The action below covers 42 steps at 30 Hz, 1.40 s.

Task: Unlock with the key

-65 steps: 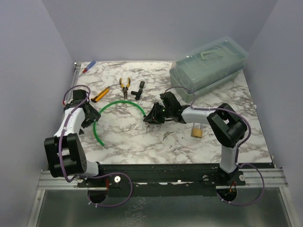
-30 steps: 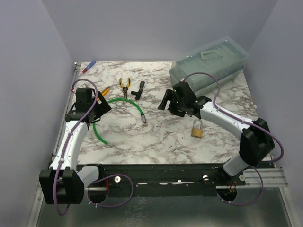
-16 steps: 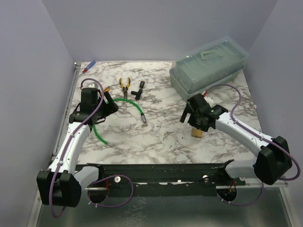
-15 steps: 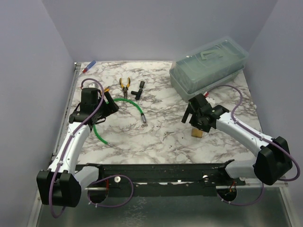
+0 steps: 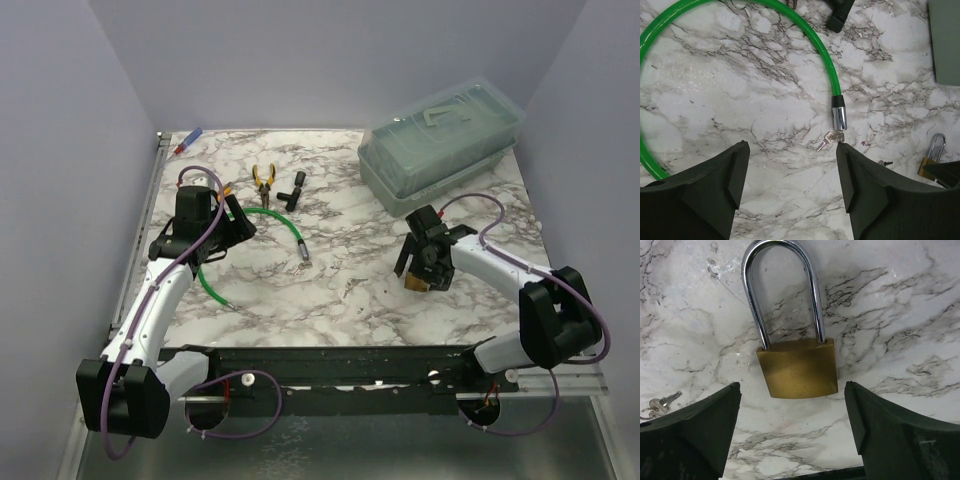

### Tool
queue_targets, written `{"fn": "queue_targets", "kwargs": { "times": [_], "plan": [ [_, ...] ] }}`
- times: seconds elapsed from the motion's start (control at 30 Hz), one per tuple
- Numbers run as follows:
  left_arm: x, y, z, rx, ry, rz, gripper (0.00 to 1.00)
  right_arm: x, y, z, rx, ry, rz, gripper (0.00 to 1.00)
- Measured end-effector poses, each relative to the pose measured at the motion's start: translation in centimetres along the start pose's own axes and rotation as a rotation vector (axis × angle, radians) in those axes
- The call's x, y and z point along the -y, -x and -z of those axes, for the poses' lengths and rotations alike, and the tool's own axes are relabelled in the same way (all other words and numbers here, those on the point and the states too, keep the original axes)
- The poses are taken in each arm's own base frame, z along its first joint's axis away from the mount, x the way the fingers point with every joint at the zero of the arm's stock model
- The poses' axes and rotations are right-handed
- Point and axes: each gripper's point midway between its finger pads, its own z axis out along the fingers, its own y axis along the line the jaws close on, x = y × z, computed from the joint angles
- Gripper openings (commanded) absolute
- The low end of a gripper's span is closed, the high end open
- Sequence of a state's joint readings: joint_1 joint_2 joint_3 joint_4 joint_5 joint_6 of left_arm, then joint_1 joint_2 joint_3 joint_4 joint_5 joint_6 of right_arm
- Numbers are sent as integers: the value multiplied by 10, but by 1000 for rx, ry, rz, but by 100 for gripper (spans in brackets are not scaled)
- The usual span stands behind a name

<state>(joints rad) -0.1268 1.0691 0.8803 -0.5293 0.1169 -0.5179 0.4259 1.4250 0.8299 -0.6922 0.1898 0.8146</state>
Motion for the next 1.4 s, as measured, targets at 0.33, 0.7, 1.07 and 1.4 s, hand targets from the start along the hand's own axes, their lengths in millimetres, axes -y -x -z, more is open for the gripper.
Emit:
{"fn": "queue_targets", "kwargs": {
  "times": [0.33,0.7,1.07,1.4],
  "plan": [
    [-1,-1,-4,-10,4,-1,73,6,0,-21,-38,-14,46,57],
    [-1,-2,-5,-17,4,-1,72,-5,0,-17,-59,35,62,28],
    [2,-4,-5,-25,-15,-3,69,-57,5,-10,-93,220,-64,43],
    [34,-36,-13,-120,-104,-81,66,-70,3,-16,-122,261,-102,80]
  ]
}}
